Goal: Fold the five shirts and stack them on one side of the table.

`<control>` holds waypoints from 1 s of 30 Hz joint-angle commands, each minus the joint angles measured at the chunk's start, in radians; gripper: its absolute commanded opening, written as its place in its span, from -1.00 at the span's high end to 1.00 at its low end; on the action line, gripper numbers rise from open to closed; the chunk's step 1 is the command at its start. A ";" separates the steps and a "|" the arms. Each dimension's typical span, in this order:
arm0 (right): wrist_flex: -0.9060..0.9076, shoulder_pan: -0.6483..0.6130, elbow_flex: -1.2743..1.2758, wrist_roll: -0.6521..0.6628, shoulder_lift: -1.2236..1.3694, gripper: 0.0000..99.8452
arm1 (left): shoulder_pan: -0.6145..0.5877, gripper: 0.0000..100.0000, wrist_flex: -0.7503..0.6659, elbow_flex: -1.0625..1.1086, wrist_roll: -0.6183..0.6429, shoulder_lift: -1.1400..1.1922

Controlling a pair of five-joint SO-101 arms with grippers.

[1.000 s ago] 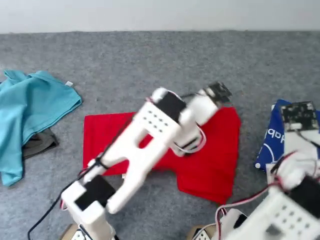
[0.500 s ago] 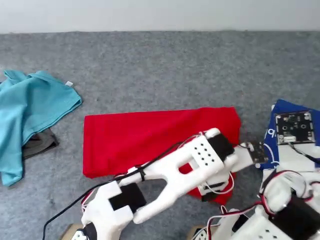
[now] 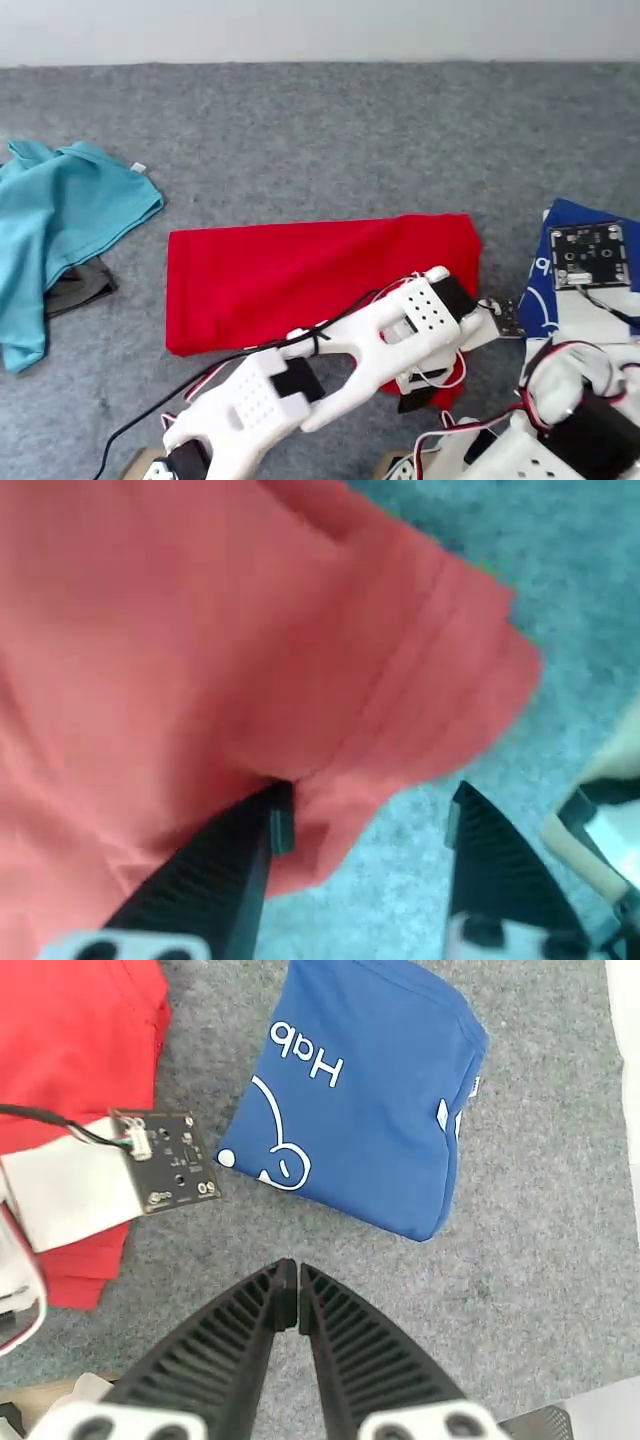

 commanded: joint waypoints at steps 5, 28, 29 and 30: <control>0.041 0.010 -0.002 0.000 -0.001 0.97 | -0.002 0.82 0.035 -0.219 -0.009 0.084; 0.039 0.012 -0.002 0.000 -0.001 0.97 | -0.242 0.97 0.044 -0.361 -0.035 -0.077; 0.039 0.010 -0.002 0.000 -0.001 0.97 | -0.255 0.97 0.029 -0.361 -0.035 -0.077; 0.039 0.010 -0.002 0.000 -0.001 0.97 | -0.267 0.96 0.014 -0.358 -0.035 -0.077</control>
